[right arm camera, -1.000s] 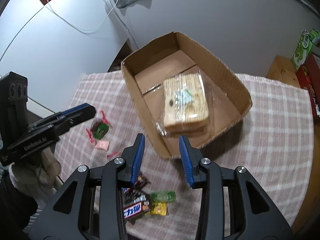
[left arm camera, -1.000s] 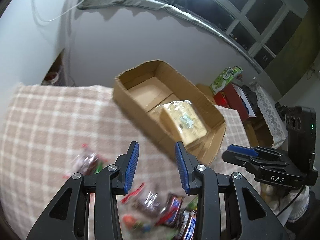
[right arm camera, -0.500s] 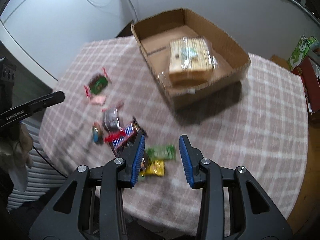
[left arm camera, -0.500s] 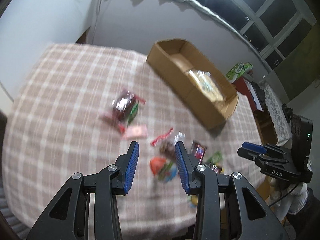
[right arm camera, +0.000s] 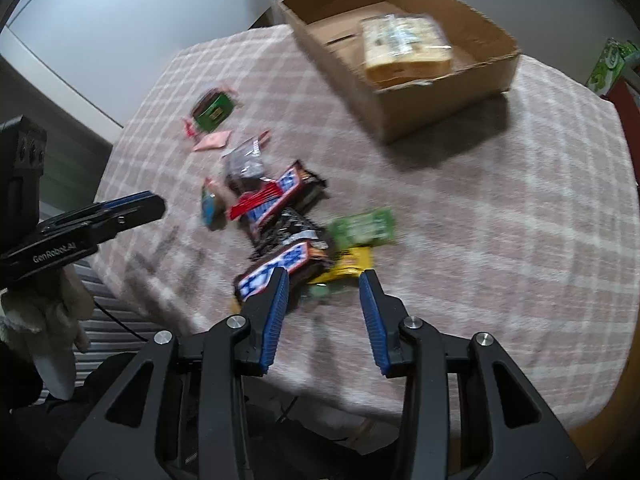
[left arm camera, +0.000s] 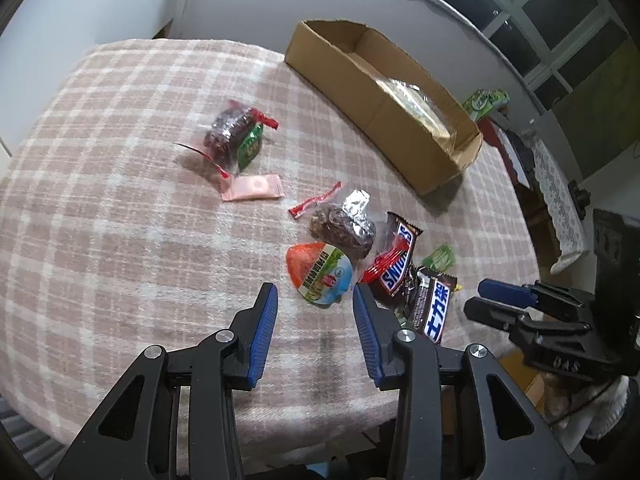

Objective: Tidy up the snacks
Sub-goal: 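Grasp the red-orange pouch with the left tool while the right tool grasps the blue-text chocolate bar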

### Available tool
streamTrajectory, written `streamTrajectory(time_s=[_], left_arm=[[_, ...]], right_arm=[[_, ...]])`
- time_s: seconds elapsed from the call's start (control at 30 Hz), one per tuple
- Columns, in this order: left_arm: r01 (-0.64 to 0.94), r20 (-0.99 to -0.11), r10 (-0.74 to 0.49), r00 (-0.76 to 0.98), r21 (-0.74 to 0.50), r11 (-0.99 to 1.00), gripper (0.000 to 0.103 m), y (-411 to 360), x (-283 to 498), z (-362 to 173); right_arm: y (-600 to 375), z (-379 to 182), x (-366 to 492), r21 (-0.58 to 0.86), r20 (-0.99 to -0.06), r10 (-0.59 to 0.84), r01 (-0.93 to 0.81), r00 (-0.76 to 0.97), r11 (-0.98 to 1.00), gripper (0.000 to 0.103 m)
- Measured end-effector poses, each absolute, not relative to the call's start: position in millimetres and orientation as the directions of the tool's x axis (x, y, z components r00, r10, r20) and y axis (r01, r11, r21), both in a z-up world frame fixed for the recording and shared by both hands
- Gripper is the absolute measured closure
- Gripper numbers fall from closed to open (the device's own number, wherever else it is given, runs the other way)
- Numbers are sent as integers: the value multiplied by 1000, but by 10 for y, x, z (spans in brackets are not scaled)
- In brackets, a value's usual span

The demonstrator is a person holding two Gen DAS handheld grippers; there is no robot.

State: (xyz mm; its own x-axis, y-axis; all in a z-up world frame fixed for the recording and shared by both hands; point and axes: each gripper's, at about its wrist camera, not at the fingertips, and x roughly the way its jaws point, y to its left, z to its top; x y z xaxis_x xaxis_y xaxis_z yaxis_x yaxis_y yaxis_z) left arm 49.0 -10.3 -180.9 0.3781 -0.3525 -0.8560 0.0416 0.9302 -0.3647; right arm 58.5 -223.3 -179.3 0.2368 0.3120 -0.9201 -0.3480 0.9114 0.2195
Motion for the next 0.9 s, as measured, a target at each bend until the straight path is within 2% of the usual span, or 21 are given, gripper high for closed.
streamTrajectory(time_s=[0.07, 0.17, 0.4, 0.73, 0.9], left_arm=[[52, -866, -334, 371, -340, 939, 66, -148, 507, -1847], [64, -875, -317, 366, -316, 947, 66, -209, 537, -1895], [84, -890, -281, 358, -269, 960, 65, -353, 624, -1991], [89, -905, -245, 349, -228, 970, 65, -385, 688, -2095], [90, -904, -240, 353, -222, 971, 65, -364, 690, -2104]], right_arm=[[-2130, -1809, 572, 201, -923, 297, -352, 245, 914, 43], [-2004, -1836, 566, 194, -927, 290, -359, 238, 913, 39], [-1814, -2014, 587, 109, -953, 205, -379, 223, 919, 38], [-2100, -2014, 640, 144, -952, 224, -339, 208, 930, 39], [-2184, -1961, 682, 203, -941, 273, -312, 200, 928, 44]])
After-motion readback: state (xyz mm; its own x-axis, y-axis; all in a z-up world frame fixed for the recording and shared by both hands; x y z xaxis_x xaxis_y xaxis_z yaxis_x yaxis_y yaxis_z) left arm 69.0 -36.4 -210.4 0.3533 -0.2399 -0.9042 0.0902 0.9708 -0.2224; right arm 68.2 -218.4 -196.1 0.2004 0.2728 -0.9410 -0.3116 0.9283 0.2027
